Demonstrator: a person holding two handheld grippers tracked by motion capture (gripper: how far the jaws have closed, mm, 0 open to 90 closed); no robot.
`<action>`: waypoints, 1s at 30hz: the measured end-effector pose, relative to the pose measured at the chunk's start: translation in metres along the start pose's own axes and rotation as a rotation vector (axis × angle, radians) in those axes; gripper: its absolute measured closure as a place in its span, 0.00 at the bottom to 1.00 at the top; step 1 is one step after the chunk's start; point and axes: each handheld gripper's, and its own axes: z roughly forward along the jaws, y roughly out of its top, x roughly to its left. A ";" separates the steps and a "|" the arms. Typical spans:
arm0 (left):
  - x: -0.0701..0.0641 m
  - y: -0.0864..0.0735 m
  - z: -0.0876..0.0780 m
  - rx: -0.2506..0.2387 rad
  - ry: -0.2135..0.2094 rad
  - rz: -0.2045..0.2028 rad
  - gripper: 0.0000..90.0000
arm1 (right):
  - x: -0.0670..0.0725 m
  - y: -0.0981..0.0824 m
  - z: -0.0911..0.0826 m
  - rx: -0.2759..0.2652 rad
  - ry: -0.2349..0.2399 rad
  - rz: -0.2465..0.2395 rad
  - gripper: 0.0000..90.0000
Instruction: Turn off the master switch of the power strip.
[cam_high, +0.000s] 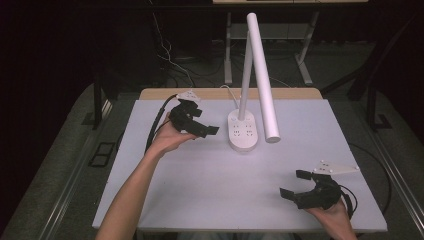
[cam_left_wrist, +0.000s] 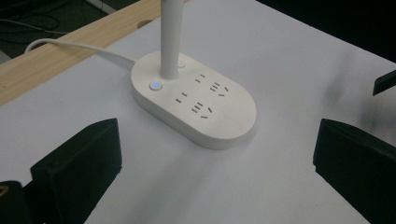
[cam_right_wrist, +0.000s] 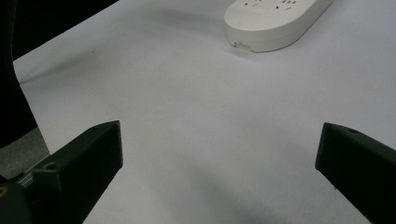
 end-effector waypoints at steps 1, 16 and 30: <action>0.000 0.002 0.001 -0.003 0.003 -0.003 0.00 | 0.000 0.000 0.000 0.000 0.000 0.002 0.00; 0.014 0.020 0.019 0.003 0.023 -0.026 0.01 | -0.002 0.000 -0.003 -0.012 -0.006 0.009 0.00; 0.029 0.030 0.033 -0.022 0.061 -0.092 0.02 | -0.002 0.000 -0.005 -0.027 -0.011 0.009 0.00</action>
